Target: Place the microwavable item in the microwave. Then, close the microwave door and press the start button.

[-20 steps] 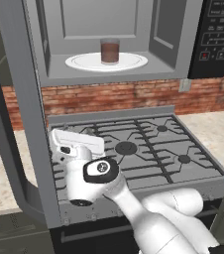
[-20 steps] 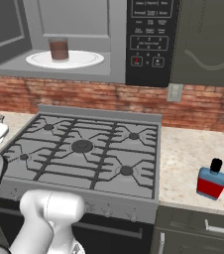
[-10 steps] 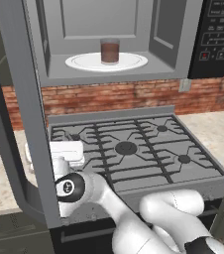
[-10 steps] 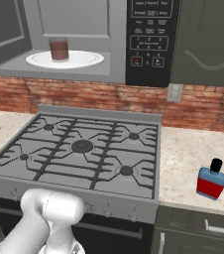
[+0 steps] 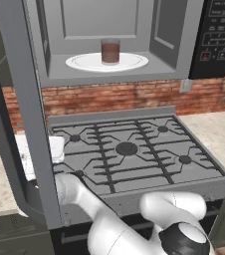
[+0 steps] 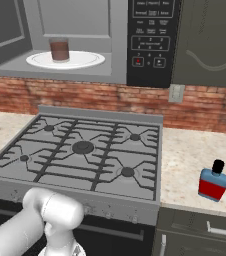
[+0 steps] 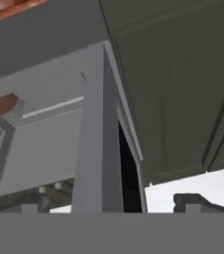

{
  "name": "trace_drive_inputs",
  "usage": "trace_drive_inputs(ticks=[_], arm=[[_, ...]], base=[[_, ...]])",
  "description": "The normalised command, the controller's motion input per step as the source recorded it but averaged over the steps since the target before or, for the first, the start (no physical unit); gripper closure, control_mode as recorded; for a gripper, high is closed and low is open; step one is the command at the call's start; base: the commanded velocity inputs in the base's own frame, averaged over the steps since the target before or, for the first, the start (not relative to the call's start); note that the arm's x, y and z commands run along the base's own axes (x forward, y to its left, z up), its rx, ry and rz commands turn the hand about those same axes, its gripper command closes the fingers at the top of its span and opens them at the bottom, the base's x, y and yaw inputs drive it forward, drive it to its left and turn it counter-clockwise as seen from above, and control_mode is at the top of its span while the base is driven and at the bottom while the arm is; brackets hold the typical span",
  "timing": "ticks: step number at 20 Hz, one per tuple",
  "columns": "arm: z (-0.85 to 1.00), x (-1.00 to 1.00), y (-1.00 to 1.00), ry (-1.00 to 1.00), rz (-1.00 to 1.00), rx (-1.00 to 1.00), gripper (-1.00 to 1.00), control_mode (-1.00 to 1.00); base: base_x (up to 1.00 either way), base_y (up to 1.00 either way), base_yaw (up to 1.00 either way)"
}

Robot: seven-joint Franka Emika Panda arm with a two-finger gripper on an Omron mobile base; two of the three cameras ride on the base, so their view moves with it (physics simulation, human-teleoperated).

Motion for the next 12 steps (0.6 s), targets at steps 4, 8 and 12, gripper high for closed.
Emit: trace_drive_inputs(ticks=[4,8,12], arm=[[0.63,-0.44,-0.07,-0.14,0.00,0.30,-1.00,-1.00],[0.62,-0.58,-0.46,-0.02,0.01,0.46,-1.00,-1.00],[0.34,-0.46,-0.85,0.00,0.15,0.57,-1.00,-1.00]], base=[[0.00,0.00,0.00],[0.00,0.00,0.00],[0.00,0.00,0.00]])
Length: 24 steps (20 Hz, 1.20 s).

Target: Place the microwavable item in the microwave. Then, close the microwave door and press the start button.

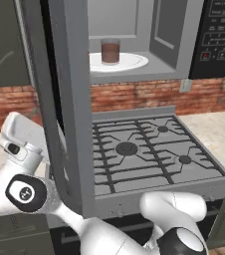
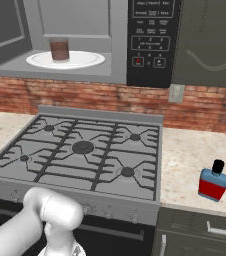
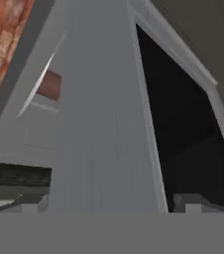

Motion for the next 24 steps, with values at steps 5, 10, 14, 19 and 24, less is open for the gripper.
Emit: trace_drive_inputs(ticks=[5,10,14,19,24], arm=[[0.00,-0.31,-0.99,0.00,0.28,0.59,-1.00,-1.00],[0.05,-0.05,-0.96,0.05,0.29,0.51,-1.00,-1.00],[0.15,0.05,-0.96,0.13,0.28,0.44,-1.00,-1.00],[0.15,0.18,-0.93,0.16,0.32,0.35,-1.00,-1.00],[0.33,0.60,-0.75,0.19,0.31,0.31,-1.00,-1.00]], base=[[0.00,0.00,0.00],[0.00,0.00,0.00],[0.00,0.00,0.00],[0.00,0.00,0.00],[0.00,0.00,0.00]])
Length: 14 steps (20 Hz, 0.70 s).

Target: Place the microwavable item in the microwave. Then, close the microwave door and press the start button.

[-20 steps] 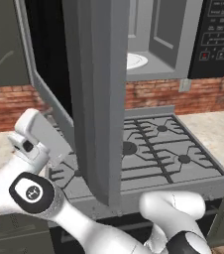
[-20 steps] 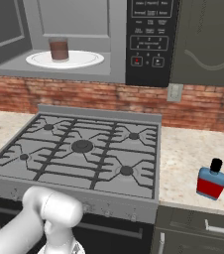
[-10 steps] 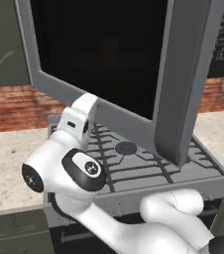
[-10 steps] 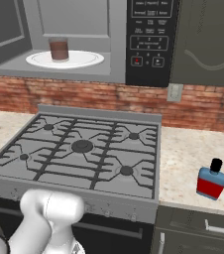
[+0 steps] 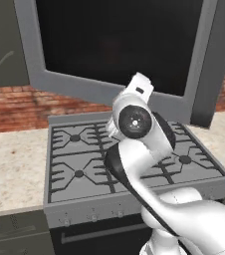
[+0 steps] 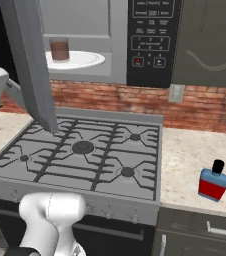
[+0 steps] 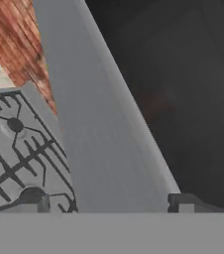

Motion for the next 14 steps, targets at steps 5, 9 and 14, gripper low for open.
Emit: trace_drive_inputs(ticks=[5,9,14], arm=[[0.04,0.96,-0.44,0.18,0.29,0.06,-1.00,-1.00],[0.00,1.00,-0.29,0.12,0.25,0.03,-1.00,-1.00],[0.05,0.89,-0.08,0.15,0.17,0.03,-1.00,-1.00]], base=[[0.00,0.00,0.00],[0.00,0.00,0.00],[0.00,0.00,0.00]])
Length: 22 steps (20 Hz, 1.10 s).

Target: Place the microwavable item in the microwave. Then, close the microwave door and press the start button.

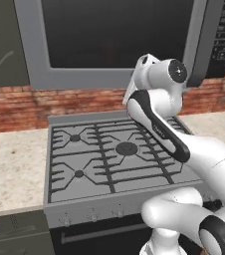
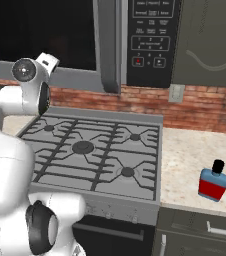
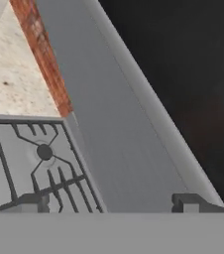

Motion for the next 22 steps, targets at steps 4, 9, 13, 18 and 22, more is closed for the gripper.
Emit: trace_drive_inputs(ticks=[4,9,13,18,22], arm=[[0.02,0.66,0.00,0.14,0.14,0.00,-1.00,-1.00],[0.00,0.65,0.00,0.06,0.11,0.00,-1.00,-1.00],[-0.01,0.21,0.00,0.00,0.10,0.00,-1.00,-1.00],[-0.04,-0.81,-0.45,-0.08,0.02,0.00,-1.00,-1.00],[0.00,-0.91,-1.00,-0.13,0.02,0.08,-1.00,-1.00]], base=[[0.00,0.00,0.00],[0.00,0.00,0.00],[0.00,0.00,0.00],[0.00,0.00,0.00],[0.00,0.00,0.00]])
